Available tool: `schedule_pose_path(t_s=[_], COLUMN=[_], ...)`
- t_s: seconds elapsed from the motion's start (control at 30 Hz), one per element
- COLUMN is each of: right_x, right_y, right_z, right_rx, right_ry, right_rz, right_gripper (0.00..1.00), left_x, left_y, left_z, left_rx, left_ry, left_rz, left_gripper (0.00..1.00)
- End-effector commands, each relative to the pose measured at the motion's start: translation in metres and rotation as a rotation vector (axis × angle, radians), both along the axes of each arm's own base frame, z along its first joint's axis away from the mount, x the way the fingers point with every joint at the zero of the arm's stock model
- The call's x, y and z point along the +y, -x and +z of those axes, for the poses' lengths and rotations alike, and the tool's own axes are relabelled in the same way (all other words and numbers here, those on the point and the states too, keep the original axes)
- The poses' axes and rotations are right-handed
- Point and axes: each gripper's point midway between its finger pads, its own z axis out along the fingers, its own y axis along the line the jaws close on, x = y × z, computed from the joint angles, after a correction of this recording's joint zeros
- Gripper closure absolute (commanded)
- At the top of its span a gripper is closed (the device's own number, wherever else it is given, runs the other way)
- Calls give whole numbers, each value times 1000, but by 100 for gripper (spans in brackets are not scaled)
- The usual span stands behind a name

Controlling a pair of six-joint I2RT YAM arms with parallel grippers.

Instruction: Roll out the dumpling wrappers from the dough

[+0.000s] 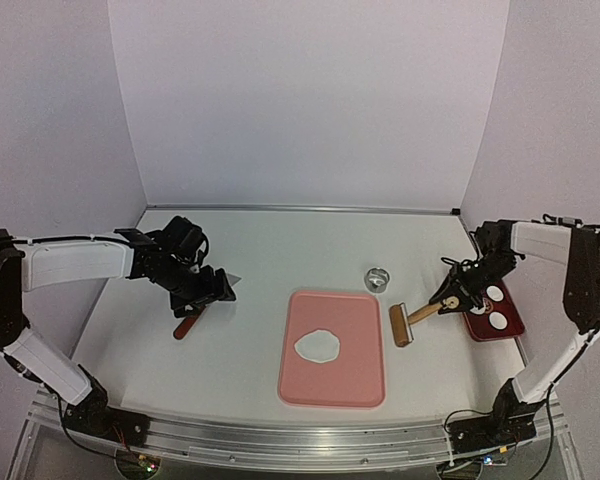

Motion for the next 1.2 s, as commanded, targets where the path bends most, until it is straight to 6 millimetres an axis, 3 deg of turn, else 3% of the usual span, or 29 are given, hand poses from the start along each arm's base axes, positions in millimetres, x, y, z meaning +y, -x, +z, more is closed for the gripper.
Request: schedule_pose_path(t_s=[0.0,0.37,0.5,0.6,0.73,0.97,1.17], right_x=[-3,15,2,-11,-26,-35,-16], right_y=[10,11,6,2,0,-8,-28], right_z=[-42,-61,-59,-54,-46,-22,19], right_rx=[45,55,28,-8,-48,-149,-335], right_ry=[178,334,416,493,577,631,531], right_rz=[85,179,167,167,150,143,181], right_gripper=[92,79,65,48,39,33,30], left_x=[-12,-15,-8,-5,-5,-13,-19], left_y=[-15,-15,-10,-8,-8,-17,-28], left_z=[13,12,14,15,16,17,31], left_rx=[-46,-47,-54,-60,-61,-66,-122], left_ry=[32,50,51,47,42,39,52], left_rz=[-32,-30,-11,-6,-10,-38,-54], left_gripper=[13,13,13,13,13,13,13])
